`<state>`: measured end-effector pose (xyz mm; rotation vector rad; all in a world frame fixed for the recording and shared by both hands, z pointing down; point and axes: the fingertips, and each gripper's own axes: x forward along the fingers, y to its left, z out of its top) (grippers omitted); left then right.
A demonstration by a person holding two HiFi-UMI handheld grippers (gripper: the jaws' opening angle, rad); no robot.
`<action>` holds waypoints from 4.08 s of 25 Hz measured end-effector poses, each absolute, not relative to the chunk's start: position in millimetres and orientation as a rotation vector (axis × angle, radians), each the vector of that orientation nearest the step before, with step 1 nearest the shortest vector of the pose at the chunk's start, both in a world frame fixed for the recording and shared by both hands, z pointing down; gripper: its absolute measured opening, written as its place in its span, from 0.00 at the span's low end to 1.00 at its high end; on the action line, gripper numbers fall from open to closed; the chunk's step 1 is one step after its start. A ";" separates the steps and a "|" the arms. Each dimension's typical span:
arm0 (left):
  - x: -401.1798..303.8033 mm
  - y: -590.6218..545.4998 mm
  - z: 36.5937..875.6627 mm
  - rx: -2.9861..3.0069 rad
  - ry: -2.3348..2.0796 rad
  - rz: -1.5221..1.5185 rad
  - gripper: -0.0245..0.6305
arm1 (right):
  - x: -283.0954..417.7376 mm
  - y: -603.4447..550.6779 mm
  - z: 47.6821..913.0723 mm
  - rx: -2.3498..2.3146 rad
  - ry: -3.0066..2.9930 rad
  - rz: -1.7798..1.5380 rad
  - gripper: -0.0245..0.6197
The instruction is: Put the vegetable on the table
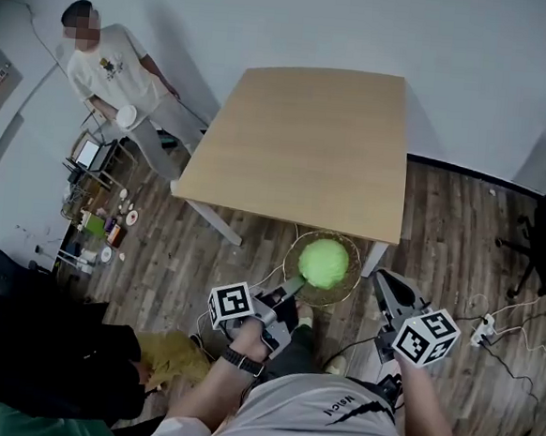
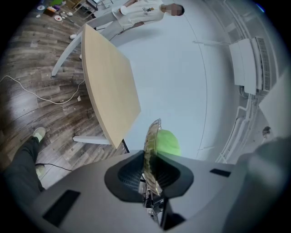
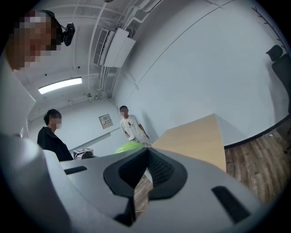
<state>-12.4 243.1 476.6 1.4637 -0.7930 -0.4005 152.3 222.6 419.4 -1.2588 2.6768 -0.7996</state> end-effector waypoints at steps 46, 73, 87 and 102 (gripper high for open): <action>-58.6 -148.7 621.3 1.471 -0.738 -0.276 0.13 | 90.9 -149.5 489.4 -1.346 2.659 -0.980 0.06; -63.0 -237.7 735.7 1.421 -0.775 -0.344 0.13 | 65.3 -231.3 575.2 -1.376 2.658 -1.069 0.06; -59.5 -259.9 758.1 1.286 -0.784 -0.283 0.16 | 62.0 -252.8 582.5 -1.336 2.640 -1.136 0.06; -89.5 -250.7 761.9 1.294 -0.908 -0.020 0.27 | 44.9 -248.1 576.7 -1.255 2.690 -1.154 0.06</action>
